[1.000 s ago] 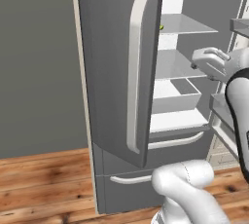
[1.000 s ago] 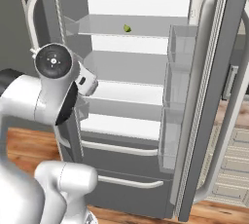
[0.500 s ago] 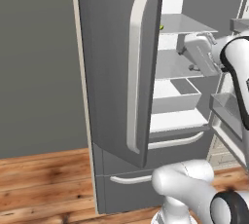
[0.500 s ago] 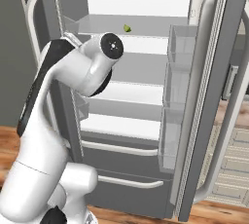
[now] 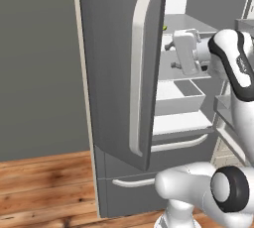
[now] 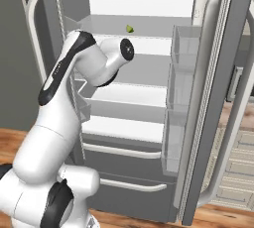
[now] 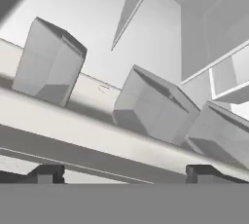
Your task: There is a bowl on the dining counter. Grab a lemon wedge from the fridge and place it in the bowl. Then get the liquor bottle and glass cup from the cabinet and place them next to the bowl.
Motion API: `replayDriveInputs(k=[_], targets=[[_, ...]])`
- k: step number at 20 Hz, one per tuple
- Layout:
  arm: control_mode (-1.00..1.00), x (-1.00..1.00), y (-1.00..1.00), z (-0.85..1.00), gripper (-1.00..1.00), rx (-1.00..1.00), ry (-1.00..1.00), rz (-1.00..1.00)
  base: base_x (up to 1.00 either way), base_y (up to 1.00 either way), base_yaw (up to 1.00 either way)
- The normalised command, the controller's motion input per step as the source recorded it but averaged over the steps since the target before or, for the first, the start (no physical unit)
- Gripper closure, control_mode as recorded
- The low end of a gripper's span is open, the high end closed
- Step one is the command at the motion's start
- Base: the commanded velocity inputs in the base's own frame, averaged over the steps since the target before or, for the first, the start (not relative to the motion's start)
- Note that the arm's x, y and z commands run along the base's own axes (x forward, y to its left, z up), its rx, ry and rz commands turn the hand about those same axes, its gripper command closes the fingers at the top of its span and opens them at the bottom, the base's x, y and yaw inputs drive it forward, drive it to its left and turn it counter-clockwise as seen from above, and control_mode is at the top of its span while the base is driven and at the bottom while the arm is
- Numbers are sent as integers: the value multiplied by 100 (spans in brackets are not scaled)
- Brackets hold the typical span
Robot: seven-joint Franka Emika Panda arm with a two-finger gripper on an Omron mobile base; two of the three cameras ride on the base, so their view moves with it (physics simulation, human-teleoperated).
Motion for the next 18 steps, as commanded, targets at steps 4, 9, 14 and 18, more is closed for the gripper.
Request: replayDriveInputs(k=[4,9,14,18], targets=[[-100,9,56,-5,-100,6,3,4,0,0,0],[-100,-22,55,0,-100,0,0,9,0,0,0],[-100,-45,59,0,-100,0,0,13,0,0,0],[-100,-32,67,0,-100,0,0,12,0,0,0]])
